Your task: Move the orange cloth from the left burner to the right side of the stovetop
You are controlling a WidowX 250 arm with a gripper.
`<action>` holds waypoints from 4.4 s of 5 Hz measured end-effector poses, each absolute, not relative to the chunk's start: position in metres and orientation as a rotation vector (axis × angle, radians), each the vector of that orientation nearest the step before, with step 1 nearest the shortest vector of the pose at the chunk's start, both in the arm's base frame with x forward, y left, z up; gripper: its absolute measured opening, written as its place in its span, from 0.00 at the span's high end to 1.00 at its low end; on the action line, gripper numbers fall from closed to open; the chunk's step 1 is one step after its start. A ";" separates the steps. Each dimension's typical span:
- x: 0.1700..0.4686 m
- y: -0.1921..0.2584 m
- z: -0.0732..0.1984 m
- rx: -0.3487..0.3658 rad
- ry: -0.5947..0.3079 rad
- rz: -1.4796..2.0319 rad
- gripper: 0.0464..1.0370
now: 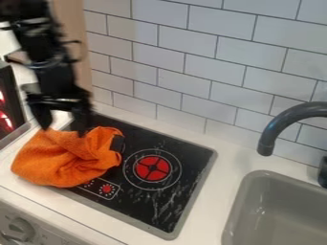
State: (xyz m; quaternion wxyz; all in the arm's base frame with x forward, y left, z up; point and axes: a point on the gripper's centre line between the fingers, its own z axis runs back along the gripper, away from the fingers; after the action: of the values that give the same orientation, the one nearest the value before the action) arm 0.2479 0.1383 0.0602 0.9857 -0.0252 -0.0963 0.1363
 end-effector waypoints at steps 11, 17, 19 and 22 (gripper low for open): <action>0.276 0.146 -0.017 -0.045 -0.184 0.957 0.04; 0.321 0.026 -0.020 -0.050 -0.099 0.297 0.04; 0.301 -0.005 -0.025 -0.061 -0.082 0.042 0.04; 0.286 -0.007 -0.008 -0.085 -0.069 -0.041 0.04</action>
State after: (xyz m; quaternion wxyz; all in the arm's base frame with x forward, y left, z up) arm 0.2861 -0.0073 -0.0082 0.9983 -0.0425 -0.0343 -0.0207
